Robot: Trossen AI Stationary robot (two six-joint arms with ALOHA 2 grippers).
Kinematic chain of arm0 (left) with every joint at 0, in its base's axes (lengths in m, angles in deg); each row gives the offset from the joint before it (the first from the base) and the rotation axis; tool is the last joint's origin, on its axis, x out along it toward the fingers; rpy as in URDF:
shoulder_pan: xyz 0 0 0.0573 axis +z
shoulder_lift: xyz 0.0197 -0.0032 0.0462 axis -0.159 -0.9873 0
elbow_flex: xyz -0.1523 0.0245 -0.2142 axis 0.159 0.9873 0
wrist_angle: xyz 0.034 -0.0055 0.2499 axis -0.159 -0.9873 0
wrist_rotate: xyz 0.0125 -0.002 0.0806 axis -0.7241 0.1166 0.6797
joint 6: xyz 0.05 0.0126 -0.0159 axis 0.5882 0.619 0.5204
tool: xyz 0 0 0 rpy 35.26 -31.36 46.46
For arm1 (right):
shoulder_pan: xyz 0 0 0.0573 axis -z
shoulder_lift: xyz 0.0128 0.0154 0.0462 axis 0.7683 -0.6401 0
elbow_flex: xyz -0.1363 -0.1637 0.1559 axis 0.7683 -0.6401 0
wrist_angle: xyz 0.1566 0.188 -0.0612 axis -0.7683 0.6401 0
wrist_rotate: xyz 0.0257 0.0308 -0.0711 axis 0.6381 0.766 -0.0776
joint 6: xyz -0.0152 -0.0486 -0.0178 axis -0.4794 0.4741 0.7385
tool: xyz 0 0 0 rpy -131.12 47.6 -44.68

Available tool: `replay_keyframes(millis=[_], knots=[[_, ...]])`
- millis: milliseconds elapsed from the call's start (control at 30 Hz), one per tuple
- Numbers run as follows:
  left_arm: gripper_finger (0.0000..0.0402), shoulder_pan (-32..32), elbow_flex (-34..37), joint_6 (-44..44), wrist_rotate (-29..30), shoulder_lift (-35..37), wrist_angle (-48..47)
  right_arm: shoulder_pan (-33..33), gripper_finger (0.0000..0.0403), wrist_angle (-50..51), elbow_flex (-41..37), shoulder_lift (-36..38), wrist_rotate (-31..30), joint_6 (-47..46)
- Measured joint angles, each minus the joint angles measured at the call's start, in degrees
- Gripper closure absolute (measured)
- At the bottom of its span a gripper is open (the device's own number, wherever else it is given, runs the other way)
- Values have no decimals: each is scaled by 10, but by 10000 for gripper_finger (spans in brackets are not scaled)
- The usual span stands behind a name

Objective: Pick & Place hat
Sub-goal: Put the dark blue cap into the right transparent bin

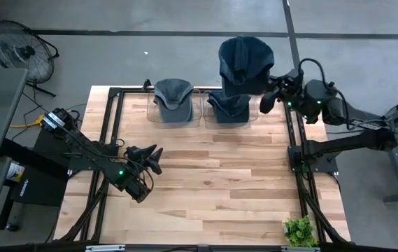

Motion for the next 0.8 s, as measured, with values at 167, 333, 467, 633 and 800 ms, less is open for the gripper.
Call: replay_keyframes(millis=[167, 333, 467, 633, 800], knots=[[221, -10, 0, 1, 17, 14, -8, 49, 398, 17, -1, -15, 35, -16], [226, -24, 0, -2, 24, 20, -35, 93, 398, 36, -1, -41, 80, -36], [251, -38, -1, -4, 38, 27, -46, 124, 398, 42, -1, -67, 112, -46], [285, -41, -1, -12, 40, 27, -50, 163, 398, 66, -1, -94, 139, -61], [301, -40, -1, -14, 39, 27, -47, 179, 398, 116, -2, -123, 168, -80]])
